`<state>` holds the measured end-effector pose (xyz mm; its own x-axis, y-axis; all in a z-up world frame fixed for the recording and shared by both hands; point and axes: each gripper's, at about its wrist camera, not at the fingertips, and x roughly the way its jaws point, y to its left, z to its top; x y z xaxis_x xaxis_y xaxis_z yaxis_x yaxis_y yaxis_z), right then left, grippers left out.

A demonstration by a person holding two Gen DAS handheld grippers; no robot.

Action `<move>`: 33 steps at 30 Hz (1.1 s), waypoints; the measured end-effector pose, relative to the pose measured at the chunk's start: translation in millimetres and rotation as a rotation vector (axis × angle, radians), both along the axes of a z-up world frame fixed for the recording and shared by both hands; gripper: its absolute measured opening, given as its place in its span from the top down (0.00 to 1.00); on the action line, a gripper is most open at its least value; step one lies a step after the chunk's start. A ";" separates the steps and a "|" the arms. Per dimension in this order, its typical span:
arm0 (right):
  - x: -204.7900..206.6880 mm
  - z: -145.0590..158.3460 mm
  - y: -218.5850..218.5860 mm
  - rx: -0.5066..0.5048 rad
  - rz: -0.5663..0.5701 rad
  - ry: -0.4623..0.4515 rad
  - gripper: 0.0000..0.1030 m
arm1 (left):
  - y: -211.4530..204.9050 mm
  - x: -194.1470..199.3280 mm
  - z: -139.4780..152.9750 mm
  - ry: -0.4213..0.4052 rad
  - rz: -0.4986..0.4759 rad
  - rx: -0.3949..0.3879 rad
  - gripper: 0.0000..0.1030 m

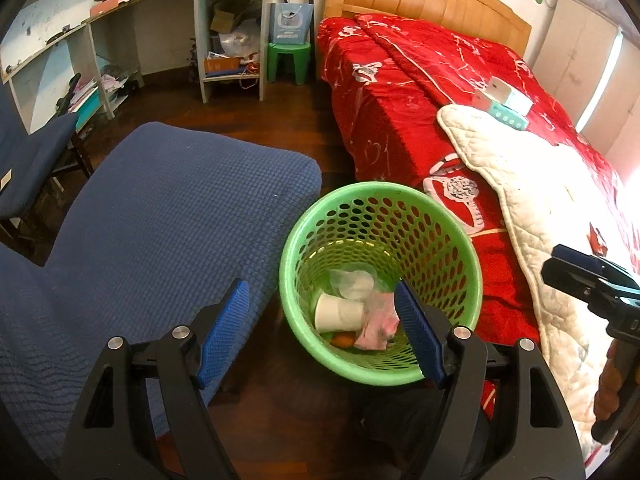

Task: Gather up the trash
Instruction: 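Lower the clear bowl into the wastebasket and open the right tool, then grasp the orange snack wrapper with the right tool while the left tool moves toward the white foam block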

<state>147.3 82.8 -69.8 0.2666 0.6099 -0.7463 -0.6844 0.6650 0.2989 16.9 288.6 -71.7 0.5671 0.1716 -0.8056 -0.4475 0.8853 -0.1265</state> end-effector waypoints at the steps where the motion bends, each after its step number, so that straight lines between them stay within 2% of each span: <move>1: 0.8 1.5 -6.0 -0.002 -0.009 -0.004 0.26 | -1.9 1.4 0.4 -0.002 -0.004 -0.002 0.28; 15: 39.6 7.4 -127.8 -0.089 -0.239 -0.063 0.21 | -51.0 37.0 6.9 -0.002 -0.113 0.004 0.28; 19: 54.5 10.4 -169.1 -0.111 -0.322 -0.081 0.16 | -68.6 51.8 8.7 0.003 -0.151 0.009 0.28; 27: 93.6 15.7 -251.7 -0.130 -0.471 -0.104 0.14 | -100.0 81.8 10.6 0.015 -0.206 0.017 0.28; 33: 130.6 9.9 -295.5 -0.148 -0.539 -0.093 0.11 | -120.4 107.5 12.1 0.022 -0.247 0.026 0.28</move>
